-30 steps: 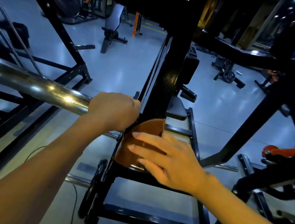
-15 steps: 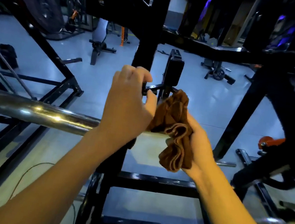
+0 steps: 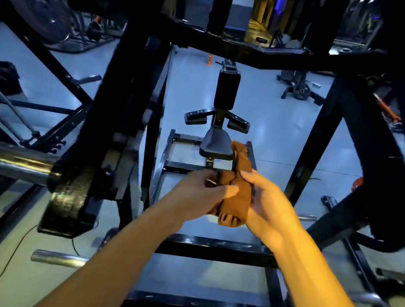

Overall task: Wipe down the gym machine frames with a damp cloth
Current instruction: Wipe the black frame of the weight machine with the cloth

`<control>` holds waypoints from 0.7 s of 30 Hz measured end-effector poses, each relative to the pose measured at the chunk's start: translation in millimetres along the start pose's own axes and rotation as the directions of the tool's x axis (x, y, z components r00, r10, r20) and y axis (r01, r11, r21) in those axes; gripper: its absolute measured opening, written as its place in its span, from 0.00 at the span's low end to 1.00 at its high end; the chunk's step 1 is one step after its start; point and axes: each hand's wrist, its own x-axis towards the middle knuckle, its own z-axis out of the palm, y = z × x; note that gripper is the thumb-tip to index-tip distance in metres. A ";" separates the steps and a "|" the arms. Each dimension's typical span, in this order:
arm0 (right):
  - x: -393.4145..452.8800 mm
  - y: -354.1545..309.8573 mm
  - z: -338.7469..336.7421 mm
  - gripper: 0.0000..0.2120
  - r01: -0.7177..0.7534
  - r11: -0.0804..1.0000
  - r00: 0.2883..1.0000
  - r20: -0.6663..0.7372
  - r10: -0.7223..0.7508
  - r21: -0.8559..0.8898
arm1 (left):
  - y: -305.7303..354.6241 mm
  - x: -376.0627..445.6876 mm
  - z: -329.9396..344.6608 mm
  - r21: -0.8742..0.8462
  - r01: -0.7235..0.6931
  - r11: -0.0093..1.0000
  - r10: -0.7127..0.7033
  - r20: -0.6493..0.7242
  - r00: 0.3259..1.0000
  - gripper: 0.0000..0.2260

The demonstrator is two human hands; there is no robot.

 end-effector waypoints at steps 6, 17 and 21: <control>8.8 -15.6 -60.2 0.19 -0.100 0.991 0.994 -0.041 0.097 -0.088 | -0.5 31.5 57.4 -0.413 0.101 0.905 -0.154 -0.097 0.983 0.08; 35.6 -44.7 -135.6 0.14 -0.138 0.881 0.982 -0.179 0.062 -0.452 | -48.8 57.9 113.8 -0.773 0.167 0.613 -0.388 -0.110 0.915 0.12; 61.5 -48.6 -131.8 0.12 -0.155 0.825 0.980 -0.192 0.057 -0.544 | -68.0 76.6 120.6 -0.830 0.201 0.520 -0.406 -0.033 0.913 0.15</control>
